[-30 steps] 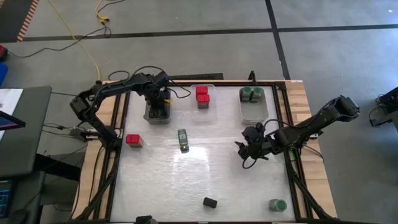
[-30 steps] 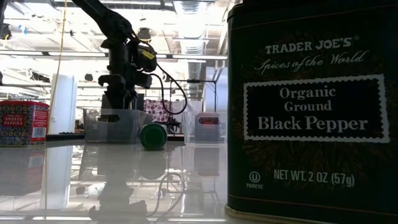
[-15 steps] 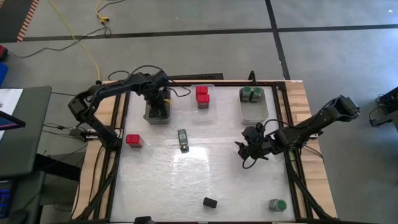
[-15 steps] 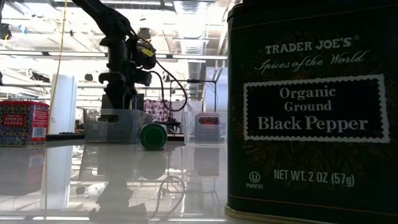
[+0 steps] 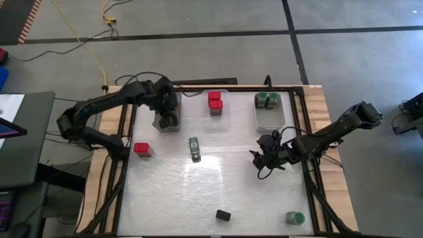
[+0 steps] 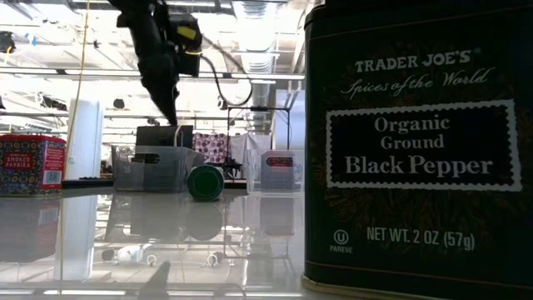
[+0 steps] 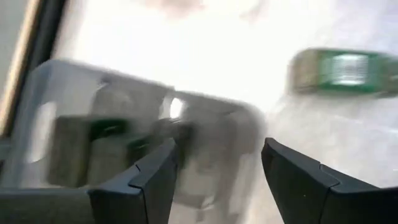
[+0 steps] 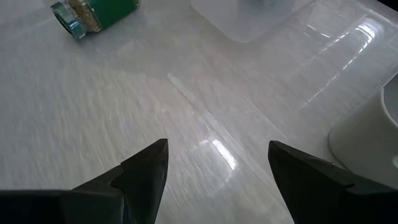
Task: Sort spices by type
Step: Put the green seasoning bottle into the gray bin
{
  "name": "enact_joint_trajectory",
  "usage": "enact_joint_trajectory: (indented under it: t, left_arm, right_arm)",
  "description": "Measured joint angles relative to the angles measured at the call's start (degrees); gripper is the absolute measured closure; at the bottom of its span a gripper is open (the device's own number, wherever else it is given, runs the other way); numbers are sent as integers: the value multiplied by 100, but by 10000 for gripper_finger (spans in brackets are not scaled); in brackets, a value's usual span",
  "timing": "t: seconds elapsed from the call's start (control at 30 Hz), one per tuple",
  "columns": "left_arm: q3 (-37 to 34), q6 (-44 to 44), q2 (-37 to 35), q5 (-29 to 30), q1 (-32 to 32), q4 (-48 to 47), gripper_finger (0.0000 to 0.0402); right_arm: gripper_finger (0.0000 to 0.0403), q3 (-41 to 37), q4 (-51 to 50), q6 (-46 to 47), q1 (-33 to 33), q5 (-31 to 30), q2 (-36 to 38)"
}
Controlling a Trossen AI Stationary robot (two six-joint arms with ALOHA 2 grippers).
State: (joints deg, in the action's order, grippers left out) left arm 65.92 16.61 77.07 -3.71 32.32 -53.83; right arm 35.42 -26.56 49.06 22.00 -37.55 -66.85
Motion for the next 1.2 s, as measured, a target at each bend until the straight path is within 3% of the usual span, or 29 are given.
enact_joint_trajectory:
  t: [0.13, 0.3, 0.53, 0.7, 0.93, 1.1, 1.2]
  left_arm:
    - [-208, -507, -302, 147, -922, 262, 180]
    - [-574, -1190, -795, 729, -2009, 525, 180]
    - [-1271, -2388, -1533, 1077, -3053, 594, 180]
    - [-1974, -3042, -1900, 1323, -3713, 1192, 180]
    - [-2813, -3395, -2167, 1535, -4430, 2127, 180]
    - [-2886, -3380, -2174, 1535, -4570, 2000, 180]
    - [-2886, -3859, -2172, 1528, -4601, 2071, 180]
  right_arm:
    - [97, 0, 24, 0, -56, -1, 2]
    - [97, 0, 24, 0, -183, -1, 0]
    - [97, 0, 143, 2, -428, -1, 0]
    - [97, 2, 582, 128, -550, 25, 0]
    - [97, 146, 1117, 151, -331, 25, 0]
    - [97, 424, 1028, 161, -197, 18, -68]
    - [97, 757, 655, 179, -144, 25, -369]
